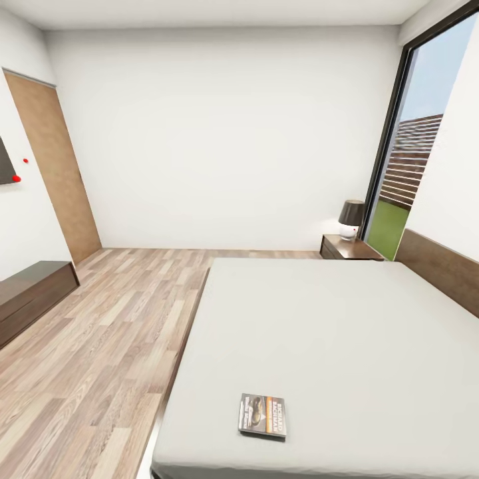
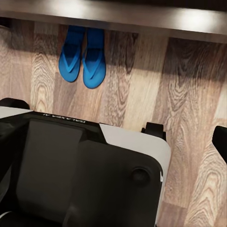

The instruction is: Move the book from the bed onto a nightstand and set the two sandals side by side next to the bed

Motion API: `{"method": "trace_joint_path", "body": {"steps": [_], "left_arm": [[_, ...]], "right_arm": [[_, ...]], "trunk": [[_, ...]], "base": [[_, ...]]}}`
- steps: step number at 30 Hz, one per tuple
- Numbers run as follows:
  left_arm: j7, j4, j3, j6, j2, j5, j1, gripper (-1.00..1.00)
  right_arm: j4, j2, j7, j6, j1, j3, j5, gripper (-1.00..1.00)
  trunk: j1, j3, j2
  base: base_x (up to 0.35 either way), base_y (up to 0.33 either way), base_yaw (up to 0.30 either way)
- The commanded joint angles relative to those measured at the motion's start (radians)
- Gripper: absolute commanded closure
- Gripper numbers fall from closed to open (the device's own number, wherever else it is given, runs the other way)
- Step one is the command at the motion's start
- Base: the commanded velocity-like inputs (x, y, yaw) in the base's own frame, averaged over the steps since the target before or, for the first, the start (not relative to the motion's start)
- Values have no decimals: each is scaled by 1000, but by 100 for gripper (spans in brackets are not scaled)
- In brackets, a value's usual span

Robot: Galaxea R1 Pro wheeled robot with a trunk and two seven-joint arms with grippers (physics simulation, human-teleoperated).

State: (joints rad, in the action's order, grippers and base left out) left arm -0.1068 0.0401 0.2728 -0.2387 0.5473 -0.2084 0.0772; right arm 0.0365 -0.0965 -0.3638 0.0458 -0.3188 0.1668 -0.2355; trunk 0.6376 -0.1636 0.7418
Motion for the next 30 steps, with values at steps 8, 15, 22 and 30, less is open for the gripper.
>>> {"method": "trace_joint_path", "body": {"steps": [8,15,22,30], "left_arm": [[-8,-1,2,-2,0,-11,1,-100],[-8,0,3,-3,1,-12,1,-100],[-8,0,4,-4,2,-15,1,-100],[-7,-1,6,-9,9,-20,1,-100]], "right_arm": [[2,0,-4,5,0,7,-8,-100],[2,-1,-4,5,0,7,-8,-100],[2,-3,-4,5,0,7,-8,-100],[2,-4,-4,5,0,7,-8,-100]], "trunk": [[0,-2,1],[0,-2,1],[0,-2,1],[0,-2,1]], "base": [[0,0,0],[0,0,0],[0,0,0],[0,0,0]]}}
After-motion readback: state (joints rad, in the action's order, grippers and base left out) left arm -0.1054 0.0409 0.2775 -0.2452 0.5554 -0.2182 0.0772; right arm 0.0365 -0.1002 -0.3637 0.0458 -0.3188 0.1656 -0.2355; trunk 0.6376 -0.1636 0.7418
